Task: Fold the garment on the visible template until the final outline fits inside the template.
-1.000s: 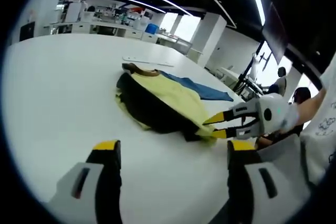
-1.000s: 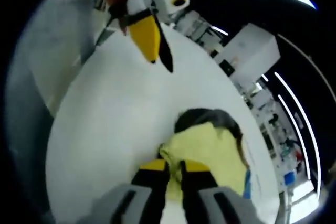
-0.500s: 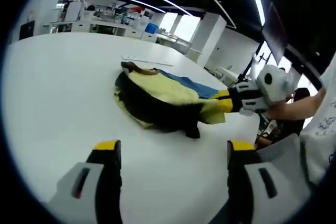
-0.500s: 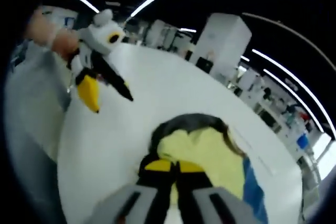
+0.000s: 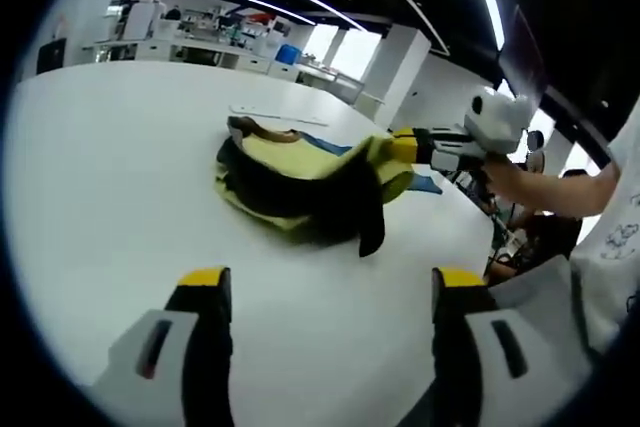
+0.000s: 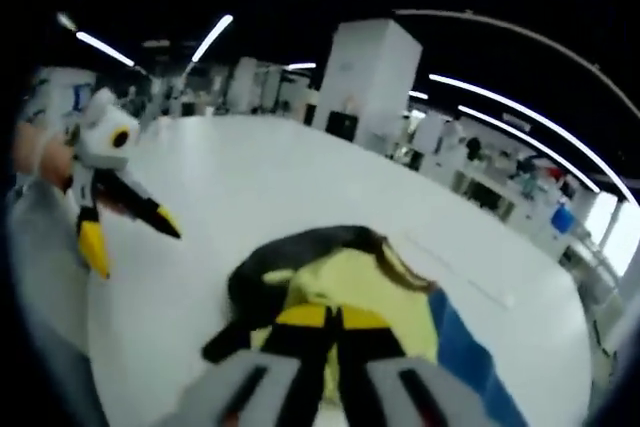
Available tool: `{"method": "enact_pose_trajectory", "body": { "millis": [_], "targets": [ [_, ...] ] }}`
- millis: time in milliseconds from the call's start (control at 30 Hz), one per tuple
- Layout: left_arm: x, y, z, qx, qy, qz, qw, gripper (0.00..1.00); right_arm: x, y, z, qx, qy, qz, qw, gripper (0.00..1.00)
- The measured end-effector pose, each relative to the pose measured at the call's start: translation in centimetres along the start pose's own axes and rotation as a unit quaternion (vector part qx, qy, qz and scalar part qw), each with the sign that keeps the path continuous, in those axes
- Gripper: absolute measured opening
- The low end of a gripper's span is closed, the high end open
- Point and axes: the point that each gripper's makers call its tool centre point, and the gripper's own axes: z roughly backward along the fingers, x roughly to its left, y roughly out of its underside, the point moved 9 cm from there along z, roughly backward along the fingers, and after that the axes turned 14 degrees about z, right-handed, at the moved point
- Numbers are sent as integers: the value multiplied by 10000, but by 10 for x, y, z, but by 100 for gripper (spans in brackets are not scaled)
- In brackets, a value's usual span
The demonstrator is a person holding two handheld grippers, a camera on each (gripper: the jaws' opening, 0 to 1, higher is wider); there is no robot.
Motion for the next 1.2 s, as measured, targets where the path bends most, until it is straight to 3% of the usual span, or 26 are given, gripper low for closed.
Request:
{"method": "enact_pose_trajectory", "body": {
  "millis": [133,367,767,1000,1200],
  "targets": [
    [-2,2,0,10,1,9,10000,78,-14,15,-9,247,81,-356,9990,0],
    [-3,2,-2,5,12,21,10000,78,-27,36,-20,620,118,-524,9966,0],
    [-8,2,-8,15,45,41,10000,76,-25,64,-42,1230,-91,-430,9914,0],
    [-12,-2,-7,-149,35,61,9999,74,-28,78,-53,1385,-322,-312,9893,0],
    [-16,1,-15,-55,35,-87,9999,71,-30,79,-53,1368,-387,-449,9888,0]
  ]
}}
